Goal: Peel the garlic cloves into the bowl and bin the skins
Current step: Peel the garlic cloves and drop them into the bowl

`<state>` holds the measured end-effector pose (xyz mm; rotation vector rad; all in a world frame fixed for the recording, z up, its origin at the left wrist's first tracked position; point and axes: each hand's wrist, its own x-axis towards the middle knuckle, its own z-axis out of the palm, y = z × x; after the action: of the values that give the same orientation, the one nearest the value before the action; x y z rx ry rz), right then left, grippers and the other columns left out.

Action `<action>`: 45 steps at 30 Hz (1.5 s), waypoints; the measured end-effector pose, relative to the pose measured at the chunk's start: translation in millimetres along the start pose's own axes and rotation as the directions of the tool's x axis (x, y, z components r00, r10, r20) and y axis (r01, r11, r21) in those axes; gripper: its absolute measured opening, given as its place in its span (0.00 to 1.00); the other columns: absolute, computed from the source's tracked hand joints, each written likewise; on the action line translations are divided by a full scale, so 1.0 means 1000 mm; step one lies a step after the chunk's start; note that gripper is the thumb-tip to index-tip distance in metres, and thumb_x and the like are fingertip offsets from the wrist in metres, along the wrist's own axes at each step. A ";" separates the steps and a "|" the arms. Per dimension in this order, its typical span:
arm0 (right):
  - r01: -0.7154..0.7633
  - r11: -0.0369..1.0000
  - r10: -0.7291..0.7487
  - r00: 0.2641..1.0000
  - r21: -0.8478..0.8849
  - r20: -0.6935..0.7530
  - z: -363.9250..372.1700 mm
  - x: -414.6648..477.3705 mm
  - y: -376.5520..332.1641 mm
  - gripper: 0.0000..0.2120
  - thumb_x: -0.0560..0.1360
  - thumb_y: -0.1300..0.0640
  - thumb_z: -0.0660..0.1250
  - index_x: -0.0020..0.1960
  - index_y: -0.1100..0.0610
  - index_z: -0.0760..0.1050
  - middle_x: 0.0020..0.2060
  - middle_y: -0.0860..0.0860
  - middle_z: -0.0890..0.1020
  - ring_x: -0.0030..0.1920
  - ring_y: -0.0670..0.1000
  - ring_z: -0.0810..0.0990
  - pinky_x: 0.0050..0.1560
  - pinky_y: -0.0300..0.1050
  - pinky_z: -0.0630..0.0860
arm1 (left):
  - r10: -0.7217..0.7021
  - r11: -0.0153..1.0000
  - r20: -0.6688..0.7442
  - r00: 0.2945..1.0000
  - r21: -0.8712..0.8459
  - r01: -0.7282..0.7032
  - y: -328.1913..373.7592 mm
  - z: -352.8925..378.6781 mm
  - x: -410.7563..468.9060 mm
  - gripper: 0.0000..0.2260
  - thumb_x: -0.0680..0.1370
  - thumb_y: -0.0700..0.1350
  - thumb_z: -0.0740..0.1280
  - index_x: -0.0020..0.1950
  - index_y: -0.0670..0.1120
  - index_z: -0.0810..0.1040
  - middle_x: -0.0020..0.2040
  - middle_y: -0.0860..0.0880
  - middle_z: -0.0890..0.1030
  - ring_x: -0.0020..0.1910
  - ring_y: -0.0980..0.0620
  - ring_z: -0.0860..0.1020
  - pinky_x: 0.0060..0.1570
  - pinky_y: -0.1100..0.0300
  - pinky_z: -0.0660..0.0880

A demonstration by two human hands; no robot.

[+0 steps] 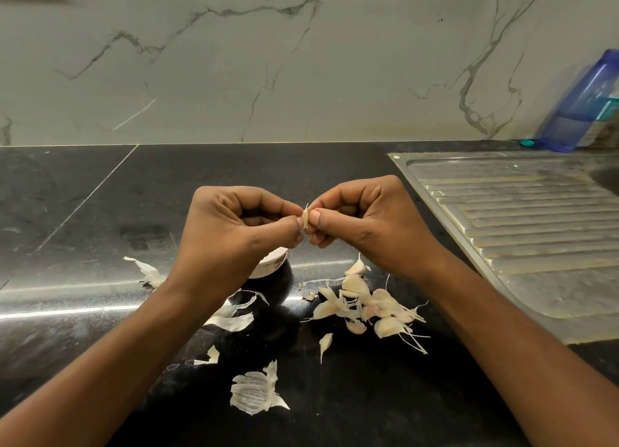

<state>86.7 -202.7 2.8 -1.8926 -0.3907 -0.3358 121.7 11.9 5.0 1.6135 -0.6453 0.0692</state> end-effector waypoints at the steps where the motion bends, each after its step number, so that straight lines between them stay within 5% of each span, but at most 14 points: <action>1: -0.001 1.000 0.001 1.000 0.001 -0.003 0.000 0.000 0.000 0.04 0.80 0.66 0.73 0.52 0.65 0.86 0.42 0.58 0.88 0.40 0.57 0.88 0.44 0.48 0.86 | -0.001 1.000 0.005 1.000 -0.006 0.001 0.000 0.000 0.000 0.05 0.73 0.34 0.78 0.47 0.40 0.87 0.39 0.44 0.88 0.37 0.42 0.87 0.44 0.52 0.86; 9: -0.046 0.995 0.043 0.998 0.089 0.035 -0.001 0.000 -0.003 0.06 0.78 0.64 0.74 0.54 0.64 0.86 0.44 0.58 0.89 0.43 0.58 0.89 0.48 0.50 0.87 | 0.015 1.000 -0.011 1.000 0.019 -0.015 0.001 -0.001 0.001 0.05 0.72 0.36 0.78 0.47 0.40 0.87 0.39 0.44 0.88 0.37 0.44 0.87 0.43 0.56 0.85; 16: -0.019 0.999 0.019 1.000 0.046 -0.002 0.000 -0.001 -0.002 0.04 0.79 0.66 0.74 0.52 0.66 0.86 0.42 0.58 0.89 0.40 0.58 0.89 0.45 0.49 0.87 | 0.012 1.000 -0.021 1.000 -0.005 -0.012 0.003 0.002 -0.001 0.05 0.71 0.38 0.79 0.46 0.40 0.88 0.39 0.43 0.88 0.37 0.40 0.87 0.44 0.47 0.86; 30: 0.007 1.000 -0.007 1.000 -0.007 0.007 0.005 0.000 0.002 0.03 0.80 0.65 0.72 0.51 0.62 0.85 0.40 0.55 0.88 0.37 0.51 0.87 0.42 0.44 0.85 | -0.022 0.997 0.015 1.000 -0.079 0.023 0.002 0.001 0.000 0.07 0.71 0.38 0.77 0.47 0.38 0.87 0.40 0.41 0.87 0.38 0.42 0.87 0.44 0.57 0.85; 37: -0.042 0.992 0.043 0.999 0.119 -0.007 0.002 0.001 0.000 0.04 0.81 0.67 0.70 0.52 0.64 0.84 0.39 0.53 0.87 0.37 0.50 0.85 0.42 0.42 0.83 | -0.141 0.959 0.076 0.987 -0.238 0.155 0.006 -0.001 0.004 0.09 0.71 0.37 0.76 0.50 0.37 0.86 0.43 0.38 0.87 0.39 0.46 0.87 0.45 0.61 0.84; 42: -0.050 0.996 0.053 0.998 0.068 -0.038 0.004 0.002 0.001 0.03 0.80 0.65 0.72 0.51 0.61 0.85 0.40 0.57 0.88 0.37 0.52 0.86 0.42 0.44 0.85 | 0.171 0.969 0.032 0.985 0.173 -0.174 0.001 0.002 0.000 0.07 0.75 0.40 0.78 0.52 0.43 0.88 0.43 0.50 0.89 0.42 0.49 0.88 0.46 0.59 0.84; 45: -0.042 0.998 0.044 0.999 0.043 -0.028 0.004 0.002 0.002 0.03 0.81 0.65 0.71 0.51 0.62 0.85 0.40 0.55 0.88 0.38 0.51 0.86 0.43 0.44 0.85 | 0.204 0.948 0.047 0.978 0.239 -0.209 -0.001 0.000 0.000 0.09 0.74 0.42 0.80 0.53 0.44 0.88 0.45 0.52 0.88 0.43 0.49 0.88 0.46 0.59 0.85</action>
<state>89.1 -198.8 0.8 -1.8499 -0.3344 -0.3237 122.2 11.3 4.6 1.7781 -0.8475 0.2959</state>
